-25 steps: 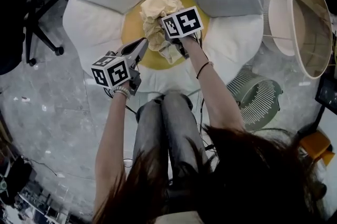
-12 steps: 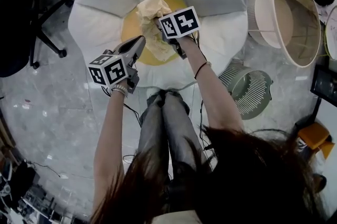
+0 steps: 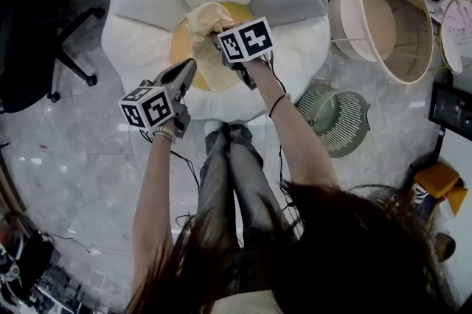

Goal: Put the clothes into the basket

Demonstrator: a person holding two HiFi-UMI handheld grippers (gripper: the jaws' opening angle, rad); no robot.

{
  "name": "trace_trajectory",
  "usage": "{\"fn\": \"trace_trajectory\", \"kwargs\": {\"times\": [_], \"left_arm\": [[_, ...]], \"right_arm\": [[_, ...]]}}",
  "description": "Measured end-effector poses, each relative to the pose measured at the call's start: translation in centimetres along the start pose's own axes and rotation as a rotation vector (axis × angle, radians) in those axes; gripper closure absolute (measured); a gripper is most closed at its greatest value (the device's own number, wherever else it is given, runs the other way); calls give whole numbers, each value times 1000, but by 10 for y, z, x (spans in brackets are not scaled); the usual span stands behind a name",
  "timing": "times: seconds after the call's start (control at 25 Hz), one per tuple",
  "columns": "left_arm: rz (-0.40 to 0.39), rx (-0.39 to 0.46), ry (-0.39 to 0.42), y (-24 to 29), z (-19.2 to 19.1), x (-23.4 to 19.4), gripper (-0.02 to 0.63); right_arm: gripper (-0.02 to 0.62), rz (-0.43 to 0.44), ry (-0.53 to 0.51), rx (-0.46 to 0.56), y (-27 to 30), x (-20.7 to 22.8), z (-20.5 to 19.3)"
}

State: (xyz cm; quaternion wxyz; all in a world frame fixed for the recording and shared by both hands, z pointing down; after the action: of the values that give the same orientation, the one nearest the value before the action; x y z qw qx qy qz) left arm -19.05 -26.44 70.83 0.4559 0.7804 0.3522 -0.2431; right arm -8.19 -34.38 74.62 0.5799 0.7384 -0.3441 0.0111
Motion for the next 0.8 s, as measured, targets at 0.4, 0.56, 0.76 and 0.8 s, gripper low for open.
{"fn": "trace_trajectory", "kwargs": {"times": [0.4,0.56,0.76,0.8], "left_arm": [[-7,51,20,-42,38,47,595],[-9,74,25,-60,47,65,595],[-16,111,41,-83,69,81,595],[-16,116,48,-87,72,85,595]], "right_arm": [[549,12,-4,59,-70,-36,24],[549,19,-24,71,-96,-53,31],[549,14,-47,91,-123,-72,46],[549,16,-52,95,-128,-76,47]]}}
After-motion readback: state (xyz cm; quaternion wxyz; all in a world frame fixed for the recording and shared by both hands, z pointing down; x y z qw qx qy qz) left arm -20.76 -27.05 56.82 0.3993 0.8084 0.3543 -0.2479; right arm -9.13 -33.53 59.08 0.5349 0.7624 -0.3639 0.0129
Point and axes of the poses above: the fingertips, and each gripper's own axes: y forward along the fingers, x to its right, z out of its top, the point moved 4 cm from there along -y, backward along the fingers, and after that the axes turned 13 degrees about -x, right-handed, at the moved point
